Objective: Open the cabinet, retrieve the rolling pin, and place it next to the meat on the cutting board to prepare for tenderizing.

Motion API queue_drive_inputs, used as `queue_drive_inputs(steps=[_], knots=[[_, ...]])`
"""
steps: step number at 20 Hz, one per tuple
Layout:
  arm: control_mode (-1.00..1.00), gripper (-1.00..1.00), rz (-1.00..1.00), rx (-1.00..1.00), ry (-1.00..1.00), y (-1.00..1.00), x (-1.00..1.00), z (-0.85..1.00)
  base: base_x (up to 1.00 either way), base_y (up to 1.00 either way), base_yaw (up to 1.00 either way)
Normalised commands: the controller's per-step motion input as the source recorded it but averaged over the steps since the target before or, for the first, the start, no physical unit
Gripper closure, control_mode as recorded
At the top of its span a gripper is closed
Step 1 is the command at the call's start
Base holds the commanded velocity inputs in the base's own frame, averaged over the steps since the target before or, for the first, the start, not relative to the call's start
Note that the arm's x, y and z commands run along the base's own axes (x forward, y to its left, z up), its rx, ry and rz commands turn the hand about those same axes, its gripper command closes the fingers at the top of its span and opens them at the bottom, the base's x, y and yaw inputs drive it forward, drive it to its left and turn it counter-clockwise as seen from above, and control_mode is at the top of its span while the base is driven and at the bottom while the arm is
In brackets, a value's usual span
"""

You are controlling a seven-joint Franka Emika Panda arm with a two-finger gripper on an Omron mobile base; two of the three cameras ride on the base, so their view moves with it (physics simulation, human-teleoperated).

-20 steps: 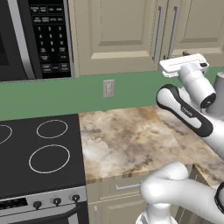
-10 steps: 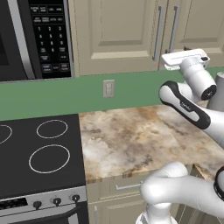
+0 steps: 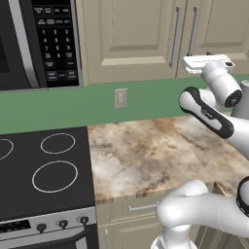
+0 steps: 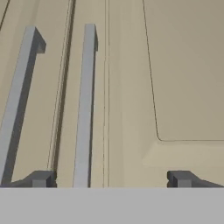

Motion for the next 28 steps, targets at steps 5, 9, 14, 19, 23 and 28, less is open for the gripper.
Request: queue_drive_inputs(steps=[5, 9, 14, 19, 23, 28], knots=[[-1.00, -1.00, 0.00, 0.06, 0.02, 0.02, 0.19, 0.01, 0.00, 0.00, 0.00], [-1.00, -1.00, 0.00, 0.00, 0.00, 0.10, 0.04, 0.00, 0.00, 0.00, 0.00], [-1.00, -1.00, 0.00, 0.00, 0.00, 0.04, 0.00, 0.00, 0.00, 0.00, 0.00], [-1.00, -1.00, 0.00, 0.00, 0.00, -0.01, 0.22, 0.00, 0.00, 0.00, 0.00], [-1.00, -1.00, 0.00, 0.00, 0.00, 0.02, 0.26, 0.00, 0.00, 0.00, 0.00], [-1.00, -1.00, 0.00, -0.02, 0.00, 0.13, 0.31, 0.00, 0.00, 0.00, 0.00]])
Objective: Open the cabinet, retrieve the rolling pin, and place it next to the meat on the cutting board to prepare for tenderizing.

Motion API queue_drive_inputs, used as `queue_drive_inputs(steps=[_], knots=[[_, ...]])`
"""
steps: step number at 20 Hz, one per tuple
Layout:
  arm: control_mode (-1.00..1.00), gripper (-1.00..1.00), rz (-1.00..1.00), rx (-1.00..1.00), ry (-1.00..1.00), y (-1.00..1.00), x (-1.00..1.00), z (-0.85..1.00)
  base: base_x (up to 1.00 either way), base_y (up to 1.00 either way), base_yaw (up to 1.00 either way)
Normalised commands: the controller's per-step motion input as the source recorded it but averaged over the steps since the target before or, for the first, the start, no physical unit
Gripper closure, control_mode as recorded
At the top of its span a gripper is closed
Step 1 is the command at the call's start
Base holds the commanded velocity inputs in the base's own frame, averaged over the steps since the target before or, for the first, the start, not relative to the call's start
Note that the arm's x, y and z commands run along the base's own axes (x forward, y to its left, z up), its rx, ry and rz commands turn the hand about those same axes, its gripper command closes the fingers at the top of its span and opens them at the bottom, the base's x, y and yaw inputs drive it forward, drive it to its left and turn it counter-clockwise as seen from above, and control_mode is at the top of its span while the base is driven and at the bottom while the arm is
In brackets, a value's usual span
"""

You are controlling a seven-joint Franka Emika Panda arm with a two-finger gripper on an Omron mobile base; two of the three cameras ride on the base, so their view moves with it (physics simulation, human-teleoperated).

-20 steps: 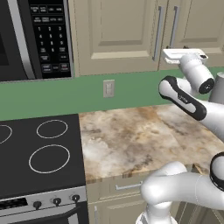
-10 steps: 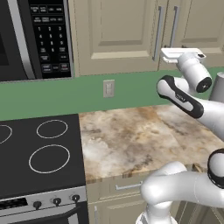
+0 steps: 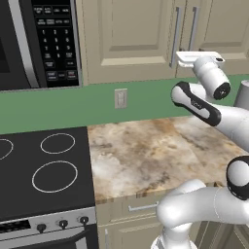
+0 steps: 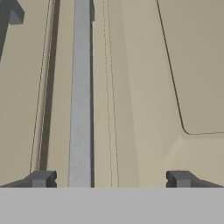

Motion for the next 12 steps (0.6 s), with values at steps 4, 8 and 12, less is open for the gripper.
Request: queue_drive_inputs(steps=[4, 8, 12], knots=[[-1.00, -1.00, 0.00, -0.01, 0.02, 0.07, 0.33, 0.00, 0.00, 0.00, 0.00], [-1.00, -1.00, 0.00, 0.00, 0.04, 0.00, 0.31, 0.00, 0.00, 0.00, 0.00], [-1.00, 1.00, 0.00, 0.00, 0.05, 0.01, 0.19, -0.02, 0.00, 0.00, 0.00]])
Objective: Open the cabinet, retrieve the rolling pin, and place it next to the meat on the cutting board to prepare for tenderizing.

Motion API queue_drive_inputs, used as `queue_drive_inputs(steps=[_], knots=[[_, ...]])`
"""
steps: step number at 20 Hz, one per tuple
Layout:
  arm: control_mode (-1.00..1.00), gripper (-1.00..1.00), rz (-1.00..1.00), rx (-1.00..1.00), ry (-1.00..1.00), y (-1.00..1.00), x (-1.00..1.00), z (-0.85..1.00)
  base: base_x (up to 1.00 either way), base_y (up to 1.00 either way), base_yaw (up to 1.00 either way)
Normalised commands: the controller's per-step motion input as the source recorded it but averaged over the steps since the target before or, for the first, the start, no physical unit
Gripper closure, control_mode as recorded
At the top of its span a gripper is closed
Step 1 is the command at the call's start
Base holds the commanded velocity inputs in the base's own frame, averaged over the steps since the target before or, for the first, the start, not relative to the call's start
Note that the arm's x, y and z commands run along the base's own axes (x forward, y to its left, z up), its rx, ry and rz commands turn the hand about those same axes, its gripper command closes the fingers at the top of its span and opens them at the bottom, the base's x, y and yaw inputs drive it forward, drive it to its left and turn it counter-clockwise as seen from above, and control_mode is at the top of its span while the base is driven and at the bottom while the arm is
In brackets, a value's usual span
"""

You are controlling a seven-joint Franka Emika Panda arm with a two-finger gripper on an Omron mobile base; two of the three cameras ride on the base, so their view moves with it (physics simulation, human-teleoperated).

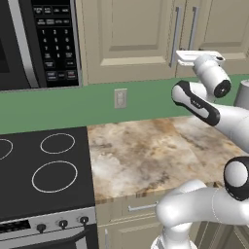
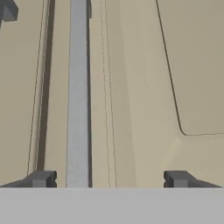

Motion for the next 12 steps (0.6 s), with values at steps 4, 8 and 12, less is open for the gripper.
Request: queue_drive_inputs(steps=[4, 8, 12], knots=[[-1.00, 1.00, 0.00, 0.00, 0.08, 0.15, 0.20, -0.08, 0.00, 0.00, 0.00], [-1.00, 1.00, 0.00, 0.00, 0.05, 0.08, 0.16, -0.11, 0.00, 0.00, 0.00], [-1.00, 1.00, 0.00, 0.00, 0.11, 0.14, 0.08, -0.08, 0.00, 0.00, 0.00]])
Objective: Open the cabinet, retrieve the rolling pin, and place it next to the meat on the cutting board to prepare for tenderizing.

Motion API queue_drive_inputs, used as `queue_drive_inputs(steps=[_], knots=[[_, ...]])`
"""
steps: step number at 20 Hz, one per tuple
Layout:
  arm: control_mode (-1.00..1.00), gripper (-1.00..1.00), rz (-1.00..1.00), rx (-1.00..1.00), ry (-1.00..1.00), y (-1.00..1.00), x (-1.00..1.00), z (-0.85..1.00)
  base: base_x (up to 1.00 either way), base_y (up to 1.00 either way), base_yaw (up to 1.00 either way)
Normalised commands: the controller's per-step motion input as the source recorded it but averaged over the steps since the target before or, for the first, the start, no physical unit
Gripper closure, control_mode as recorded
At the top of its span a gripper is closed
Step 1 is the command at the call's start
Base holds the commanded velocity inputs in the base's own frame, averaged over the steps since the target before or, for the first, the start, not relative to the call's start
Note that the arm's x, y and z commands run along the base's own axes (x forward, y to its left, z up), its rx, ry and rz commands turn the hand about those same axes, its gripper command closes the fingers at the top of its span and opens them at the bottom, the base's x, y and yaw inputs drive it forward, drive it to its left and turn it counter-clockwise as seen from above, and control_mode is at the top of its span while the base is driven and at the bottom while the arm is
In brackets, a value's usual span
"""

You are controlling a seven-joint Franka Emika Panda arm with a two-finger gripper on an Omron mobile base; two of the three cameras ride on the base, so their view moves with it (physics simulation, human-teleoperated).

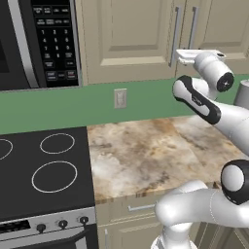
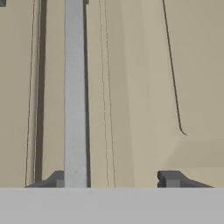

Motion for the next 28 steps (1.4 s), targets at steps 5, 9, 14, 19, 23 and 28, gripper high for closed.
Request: queue_drive_inputs(steps=[5, 9, 14, 19, 23, 28], knots=[[-1.00, 1.00, 0.00, -0.04, 0.09, 0.23, 0.00, -0.04, 0.00, 0.00, 0.00], [-1.00, 1.00, 0.00, -0.04, 0.00, 0.40, 0.00, -0.01, 0.00, 0.00, 0.00], [-1.00, 1.00, 0.01, -0.02, 0.00, 0.18, 0.00, -0.02, 0.00, 0.00, 0.00], [-1.00, 1.00, 0.05, 0.00, 0.00, -0.06, -0.07, 0.00, 0.00, 0.00, 0.00], [-1.00, 1.00, 0.04, 0.00, 0.00, -0.31, -0.28, 0.00, 0.00, 0.00, 0.00], [-1.00, 1.00, 0.04, 0.00, 0.00, -0.38, -0.31, 0.00, 0.00, 0.00, 0.00]])
